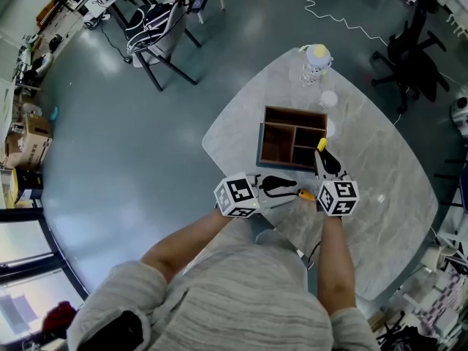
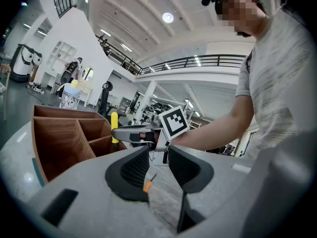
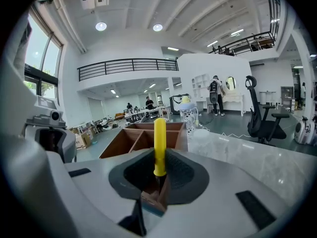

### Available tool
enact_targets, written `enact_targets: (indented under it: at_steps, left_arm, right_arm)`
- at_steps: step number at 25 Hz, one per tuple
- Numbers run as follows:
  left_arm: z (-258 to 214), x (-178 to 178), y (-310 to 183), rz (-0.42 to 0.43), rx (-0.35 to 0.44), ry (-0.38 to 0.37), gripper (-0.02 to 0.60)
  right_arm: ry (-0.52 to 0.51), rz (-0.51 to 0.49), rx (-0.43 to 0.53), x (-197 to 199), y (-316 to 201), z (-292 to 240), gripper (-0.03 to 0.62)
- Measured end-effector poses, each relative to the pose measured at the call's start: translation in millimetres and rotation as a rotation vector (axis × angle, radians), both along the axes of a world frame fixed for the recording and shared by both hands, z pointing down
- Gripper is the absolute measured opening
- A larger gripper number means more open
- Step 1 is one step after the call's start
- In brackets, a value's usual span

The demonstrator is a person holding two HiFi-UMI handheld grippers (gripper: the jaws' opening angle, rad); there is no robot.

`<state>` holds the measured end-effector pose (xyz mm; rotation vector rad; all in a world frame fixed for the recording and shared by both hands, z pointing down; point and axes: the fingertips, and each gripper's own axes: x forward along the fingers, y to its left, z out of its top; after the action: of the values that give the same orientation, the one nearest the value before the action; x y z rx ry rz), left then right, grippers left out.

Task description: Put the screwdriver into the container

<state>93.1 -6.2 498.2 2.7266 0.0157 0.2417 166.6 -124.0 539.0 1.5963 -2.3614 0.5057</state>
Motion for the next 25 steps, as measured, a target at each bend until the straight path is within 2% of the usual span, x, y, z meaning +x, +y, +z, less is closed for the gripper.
enact_targets:
  at_steps: [7,14,25]
  left_arm:
    - [3,4,-1,0.005,-0.006,-0.003,0.13]
    - [4,6,2,0.007,-0.011,-0.004,0.13]
    - [2,10,6,0.015,-0.011,-0.003,0.13]
  right_arm:
    - [0.095,-0.039,-0.013,-6,3,7,0.064]
    - [0.126,-0.059,-0.018,-9,4,7,0.064]
    - [0.097,-0.118,0.009,-16,10,-5,0.066]
